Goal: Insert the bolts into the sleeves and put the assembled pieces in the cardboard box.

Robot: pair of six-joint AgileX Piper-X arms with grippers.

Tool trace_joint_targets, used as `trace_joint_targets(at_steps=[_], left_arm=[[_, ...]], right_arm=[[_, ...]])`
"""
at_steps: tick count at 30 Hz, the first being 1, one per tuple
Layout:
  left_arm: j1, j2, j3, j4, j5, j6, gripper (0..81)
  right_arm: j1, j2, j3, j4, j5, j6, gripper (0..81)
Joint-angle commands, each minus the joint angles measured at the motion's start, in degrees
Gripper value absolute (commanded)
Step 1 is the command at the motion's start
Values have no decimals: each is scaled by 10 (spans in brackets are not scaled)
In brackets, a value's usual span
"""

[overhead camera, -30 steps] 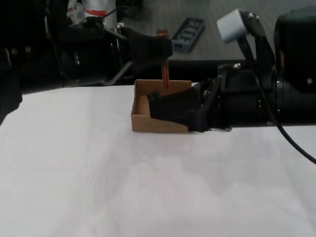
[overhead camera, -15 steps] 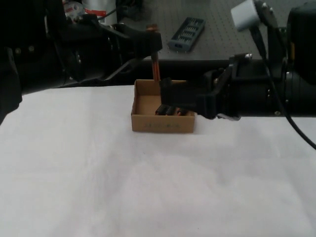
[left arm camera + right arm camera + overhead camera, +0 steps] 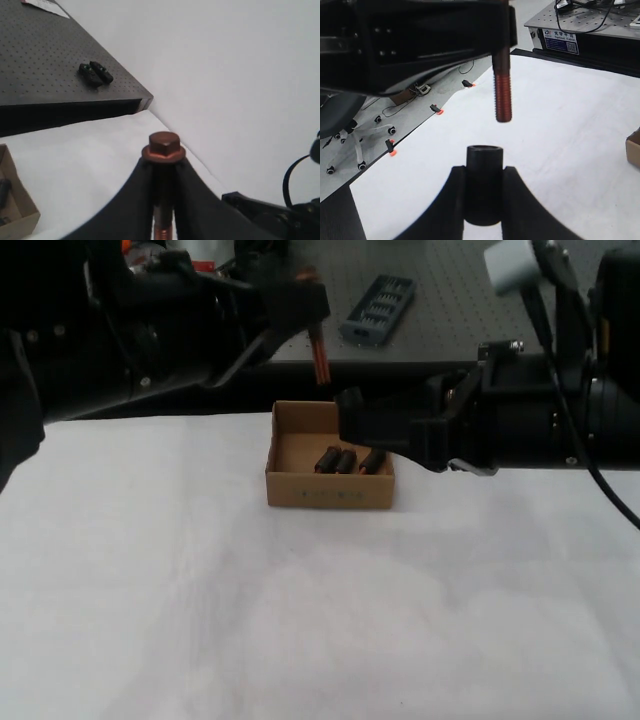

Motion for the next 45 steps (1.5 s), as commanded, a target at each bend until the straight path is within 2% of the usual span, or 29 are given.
trace_joint_targets(at_steps=[1, 9, 15, 45], left_arm=[[1, -6, -5, -51, 4, -13, 6], [1, -6, -5, -51, 9, -24, 6], [1, -6, -5, -51, 46, -64, 6], [1, -6, -5, -25, 57, -84, 6]], right_arm=[[-2, -1, -2, -6, -7, -2, 20], [-2, -1, -2, -6, -7, -2, 20], [-2, -1, -2, -6, -7, -2, 20], [-2, -1, -2, -40, 3, 0, 20]])
